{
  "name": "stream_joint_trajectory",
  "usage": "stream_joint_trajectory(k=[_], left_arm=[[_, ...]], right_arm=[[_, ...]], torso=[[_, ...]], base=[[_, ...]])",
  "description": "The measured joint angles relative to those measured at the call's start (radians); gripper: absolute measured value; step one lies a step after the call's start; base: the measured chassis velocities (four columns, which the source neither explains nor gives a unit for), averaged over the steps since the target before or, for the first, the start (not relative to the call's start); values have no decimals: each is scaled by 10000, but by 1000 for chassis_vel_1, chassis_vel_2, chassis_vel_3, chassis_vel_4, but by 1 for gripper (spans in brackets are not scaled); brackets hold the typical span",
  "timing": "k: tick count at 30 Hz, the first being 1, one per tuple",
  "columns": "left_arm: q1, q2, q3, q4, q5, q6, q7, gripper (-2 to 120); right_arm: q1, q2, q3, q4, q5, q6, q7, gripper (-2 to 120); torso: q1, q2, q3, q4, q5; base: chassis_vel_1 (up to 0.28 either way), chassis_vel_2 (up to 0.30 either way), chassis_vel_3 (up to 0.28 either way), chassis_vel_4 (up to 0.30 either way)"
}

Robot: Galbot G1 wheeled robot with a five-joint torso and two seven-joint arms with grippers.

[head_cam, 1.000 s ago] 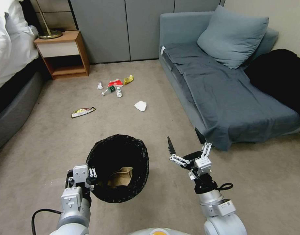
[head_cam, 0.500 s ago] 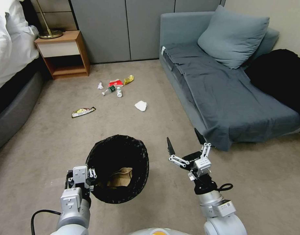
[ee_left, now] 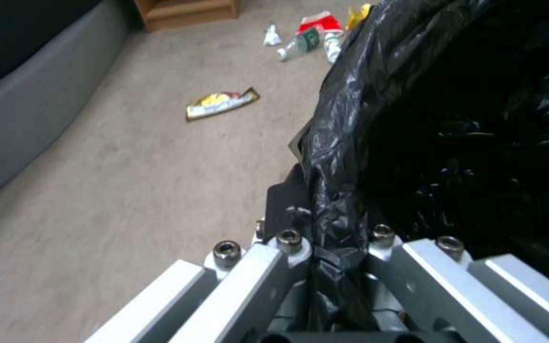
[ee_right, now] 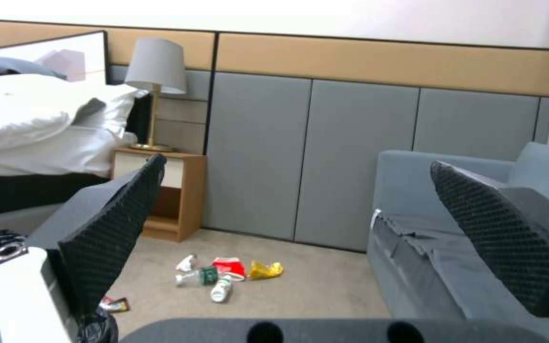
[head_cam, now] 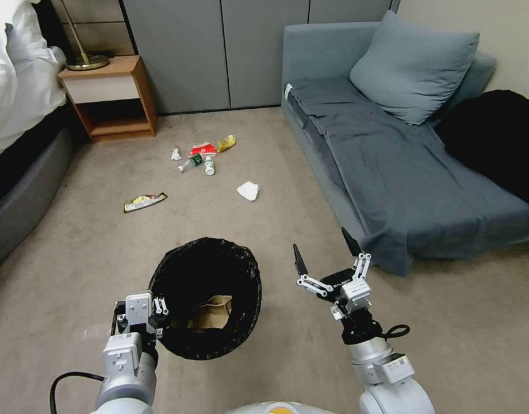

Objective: Pick up the trash bin, then pick up the garbage from the floor and place it into the trash bin.

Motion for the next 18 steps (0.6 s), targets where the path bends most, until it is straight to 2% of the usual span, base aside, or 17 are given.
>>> stream_joint_trajectory(k=[18], left_arm=[[-140,-17,-8,-11,-71,87,6,1]], right_arm=[[65,-17,-42,-78,31,-61,1,100]], torso=[[0,0,1,-1,1]], base=[[-262,255,252,-253]])
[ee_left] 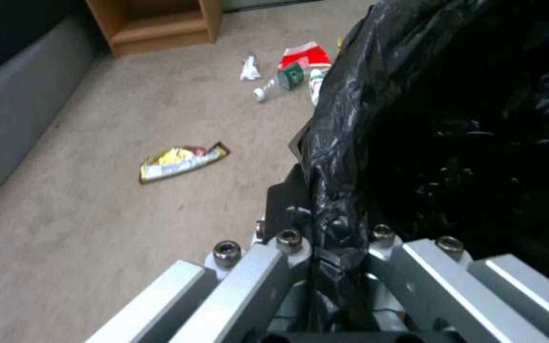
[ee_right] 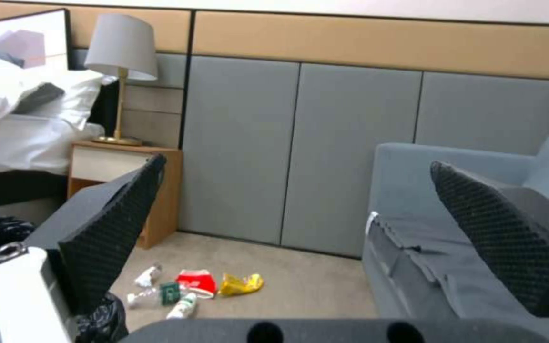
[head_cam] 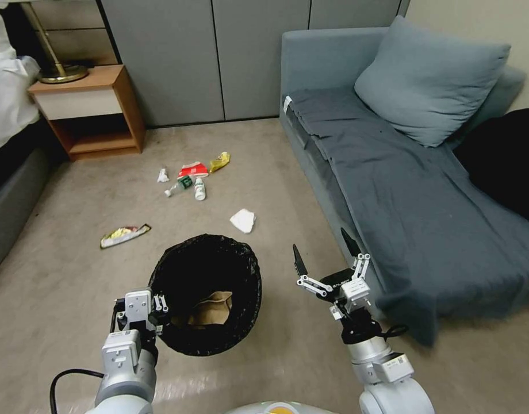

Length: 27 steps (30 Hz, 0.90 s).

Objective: Pick up the trash bin, then pick up the garbage from the floor and place it into the trash bin.

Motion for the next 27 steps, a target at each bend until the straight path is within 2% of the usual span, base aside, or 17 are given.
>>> stream_joint_trajectory(k=[17,21,27], left_arm=[[-12,0,-54,-40,-46,22,-10,1],[0,-5,-52,-58,-47,23,-13,1],[36,-9,-50,-110,-47,26,-17,1]], right_arm=[[-1,36,-53,1,41,244,-148,100],[-31,36,-54,21,41,335,-210,100],[-72,33,-30,59,14,450,-264,100]], torso=[[1,-1,1,-2,0],[2,0,2,-2,-2],[-1,0,-2,-1,-1]], base=[[-251,242,256,-258],[-137,104,112,-83],[19,-9,-21,14]])
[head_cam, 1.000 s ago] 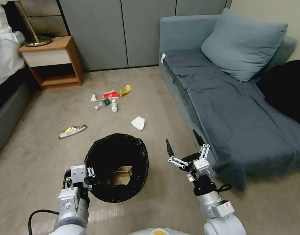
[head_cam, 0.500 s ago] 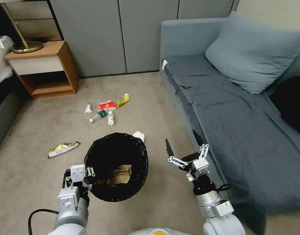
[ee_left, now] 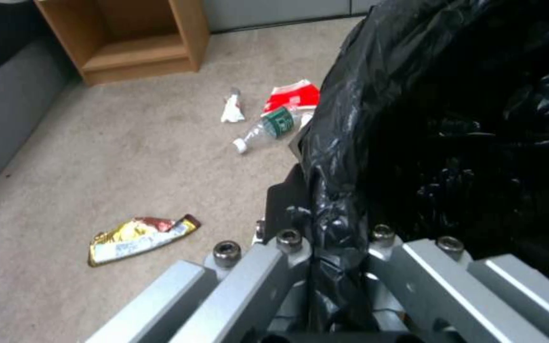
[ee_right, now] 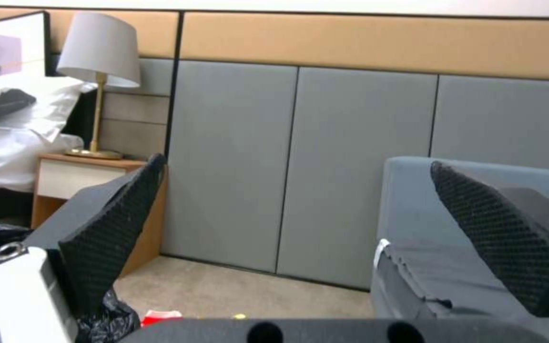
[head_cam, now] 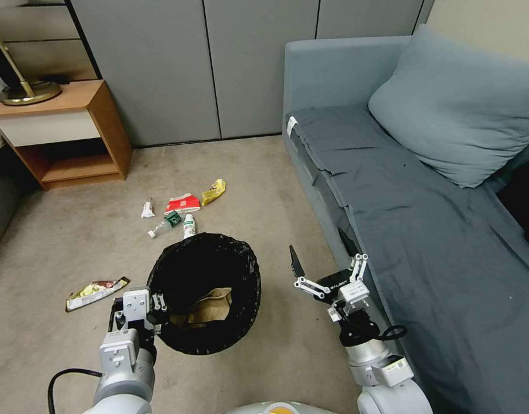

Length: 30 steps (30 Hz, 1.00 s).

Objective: Pick up the trash bin, then pick up the garbage from the floor and place it into the trash bin.

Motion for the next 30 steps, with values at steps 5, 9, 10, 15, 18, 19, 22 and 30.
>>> stream_joint_trajectory(k=[5,9,10,15,18,19,22,30], left_arm=[[1,-1,0,-51,-1,8,-5,1],[1,-5,0,-66,-22,13,-6,1],[1,-9,4,-69,-52,14,-10,1],[1,-21,16,-70,-93,14,-12,1],[-7,-26,27,-72,-94,25,-13,1],[-12,-28,29,-72,-94,30,-13,1],[-31,-28,31,-73,-95,54,-12,1],[-61,-18,35,-73,-110,105,-10,1]], right_arm=[[-11,3,19,21,-78,81,-59,100],[-25,4,24,23,-131,116,-77,100],[-31,4,28,23,-145,138,-92,100],[-31,3,36,20,-161,150,-122,100],[-10,5,38,11,-162,150,-130,100],[-5,8,39,7,-163,150,-133,100],[9,13,38,3,-163,150,-135,100],[23,5,44,-35,-200,150,-135,100]], torso=[[0,1,0,0,-1],[1,1,1,0,0],[1,1,1,0,0],[1,1,0,0,-1],[0,1,1,0,0],[1,1,1,-1,0],[0,1,1,0,0],[1,1,1,0,0]], base=[[21,-9,-16,14],[0,0,0,0],[0,0,0,0],[0,0,0,0],[0,0,0,0],[0,0,0,0],[0,0,0,0],[20,19,12,11]])
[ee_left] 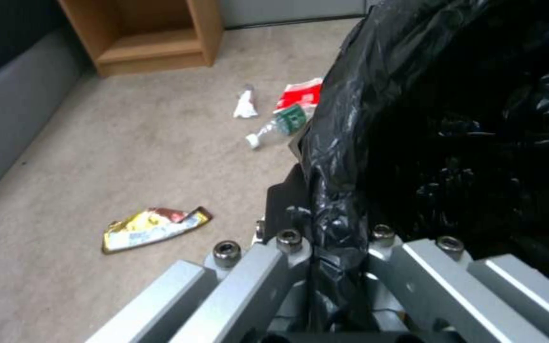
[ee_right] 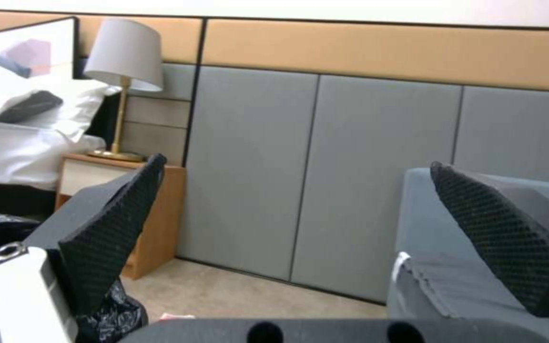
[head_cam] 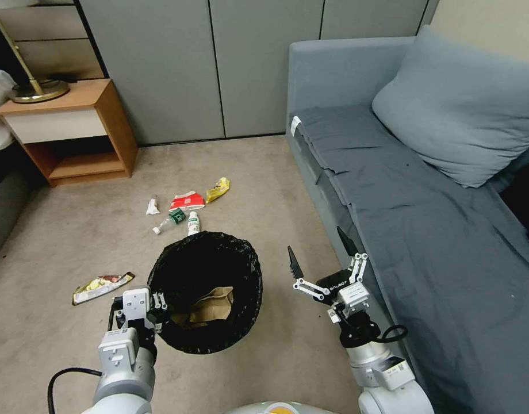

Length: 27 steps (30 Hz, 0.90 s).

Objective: Pick up the trash bin, then pick up the garbage from the floor and place it into the trash bin.

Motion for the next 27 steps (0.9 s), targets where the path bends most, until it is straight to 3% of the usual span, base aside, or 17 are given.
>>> stream_joint_trajectory(k=[27], left_arm=[[4,-3,18,-29,5,31,11,1]], right_arm=[[-13,-31,-1,-11,-66,-46,-30,100]], torso=[[0,0,1,-1,0]], base=[[38,36,40,36]])
